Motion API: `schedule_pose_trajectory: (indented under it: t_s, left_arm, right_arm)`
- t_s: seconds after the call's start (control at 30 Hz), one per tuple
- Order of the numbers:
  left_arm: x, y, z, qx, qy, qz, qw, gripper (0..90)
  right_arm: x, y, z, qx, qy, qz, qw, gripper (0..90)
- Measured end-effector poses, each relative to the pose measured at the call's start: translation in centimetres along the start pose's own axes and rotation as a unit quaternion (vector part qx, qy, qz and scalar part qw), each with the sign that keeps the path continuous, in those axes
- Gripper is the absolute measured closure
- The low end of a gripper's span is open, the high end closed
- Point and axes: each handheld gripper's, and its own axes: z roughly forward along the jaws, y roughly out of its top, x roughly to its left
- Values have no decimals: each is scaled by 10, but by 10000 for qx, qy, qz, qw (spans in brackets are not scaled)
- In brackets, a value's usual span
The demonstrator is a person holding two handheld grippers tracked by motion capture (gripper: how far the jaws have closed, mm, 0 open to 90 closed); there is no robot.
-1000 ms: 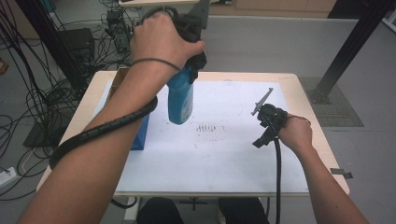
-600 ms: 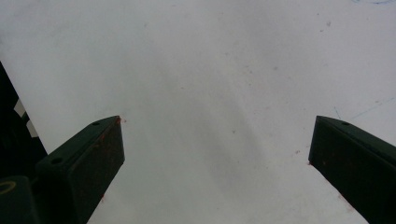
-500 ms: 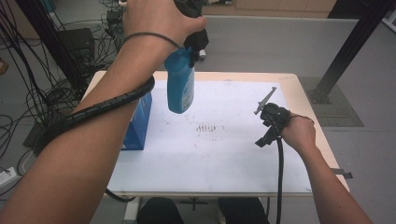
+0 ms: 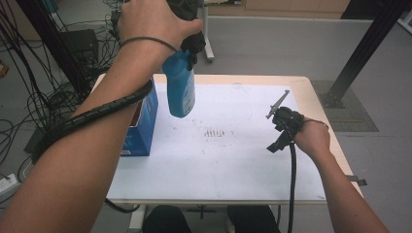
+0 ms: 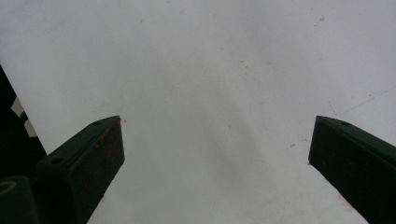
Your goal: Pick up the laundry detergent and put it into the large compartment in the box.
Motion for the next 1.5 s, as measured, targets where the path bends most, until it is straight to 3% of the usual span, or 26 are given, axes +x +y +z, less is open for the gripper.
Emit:
schedule_pose_trajectory:
  t_s: [0.2, 0.47, 0.83, 1.2, 1.5]
  left_arm:
    - [21, -3, 5, -45, 17, -366, 9993, 375]
    - [47, -7, 5, -25, 186, -689, 9974, 375]
    - [92, -16, 14, -59, 161, -1105, 9937, 376]
    - [127, -22, 16, -113, 160, -1321, 9910, 377]
    - [139, -24, 23, -123, 269, -1346, 9905, 377]
  right_arm:
    - [0, -2, 1, -3, 7, 5, 10000, 35]
    - [0, -5, 2, -17, 2, 38, 10000, 35]
    - [-1, -6, 5, -42, 29, 63, 10000, 35]
    - [-2, -8, 6, -64, 22, 99, 9999, 35]
    - [-3, -10, 6, -30, 20, 139, 9999, 35]
